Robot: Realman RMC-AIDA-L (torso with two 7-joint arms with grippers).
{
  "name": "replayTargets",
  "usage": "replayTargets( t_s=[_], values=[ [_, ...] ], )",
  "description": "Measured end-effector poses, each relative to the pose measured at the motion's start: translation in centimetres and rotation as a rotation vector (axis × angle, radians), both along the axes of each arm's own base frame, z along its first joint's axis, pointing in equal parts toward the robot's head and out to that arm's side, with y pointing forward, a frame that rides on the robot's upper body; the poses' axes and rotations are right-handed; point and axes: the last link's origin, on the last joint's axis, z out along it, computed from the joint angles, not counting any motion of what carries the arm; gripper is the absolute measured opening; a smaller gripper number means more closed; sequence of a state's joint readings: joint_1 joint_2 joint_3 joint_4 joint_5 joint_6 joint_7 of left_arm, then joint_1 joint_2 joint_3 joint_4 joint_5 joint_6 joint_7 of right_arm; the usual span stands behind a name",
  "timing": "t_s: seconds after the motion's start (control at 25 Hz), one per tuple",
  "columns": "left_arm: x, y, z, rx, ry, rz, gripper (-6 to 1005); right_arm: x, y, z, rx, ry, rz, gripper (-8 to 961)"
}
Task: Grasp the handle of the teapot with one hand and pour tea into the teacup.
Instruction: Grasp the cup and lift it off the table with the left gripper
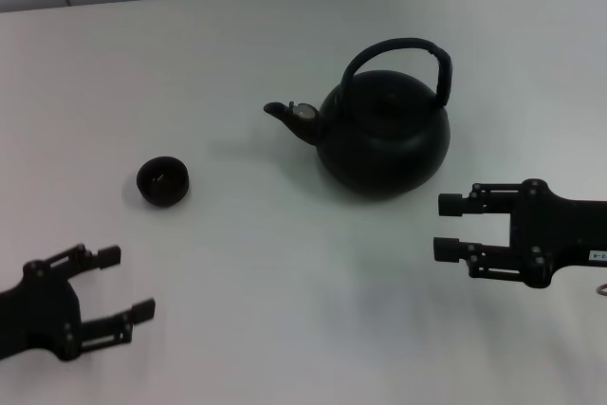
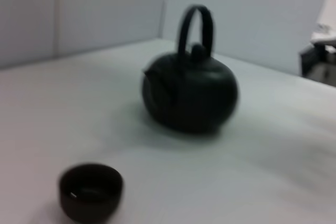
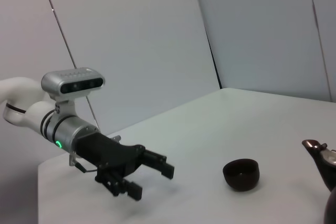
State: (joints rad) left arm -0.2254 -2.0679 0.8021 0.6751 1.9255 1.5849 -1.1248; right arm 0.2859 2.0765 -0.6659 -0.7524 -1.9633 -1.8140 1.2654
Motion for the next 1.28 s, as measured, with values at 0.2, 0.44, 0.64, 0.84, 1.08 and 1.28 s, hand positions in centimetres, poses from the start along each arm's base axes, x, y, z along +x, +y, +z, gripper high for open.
replayTargets(
  t_s=[0.2,0.44,0.64,0.84,1.08,1.28],
  values=[
    [0.2,0.5,0.0,0.032,-0.022,0.009,863,0.0,0.3,-0.1,0.018,-0.002,-0.001,582],
    [0.3,2.5,-0.8,0.151,-0.096,0.096,864,-0.2,0.7,0.0,0.031,0.007,0.002,583],
    [-0.4,4.1,-1.1,0.229,-0.097,0.195,864,-0.4,1.0,0.2,0.037,0.013,0.011,583],
    [-1.3,5.2,-1.2,0.288,-0.067,0.276,864,-0.5,1.2,0.3,0.042,0.015,0.015,583],
    [-0.7,4.8,-2.5,0.225,-0.018,0.206,864,-0.7,1.6,0.4,0.054,0.015,0.016,583],
    [-0.4,4.7,-3.0,0.218,0.012,0.149,864,-0.8,1.7,0.4,0.055,0.017,0.017,583]
  ],
)
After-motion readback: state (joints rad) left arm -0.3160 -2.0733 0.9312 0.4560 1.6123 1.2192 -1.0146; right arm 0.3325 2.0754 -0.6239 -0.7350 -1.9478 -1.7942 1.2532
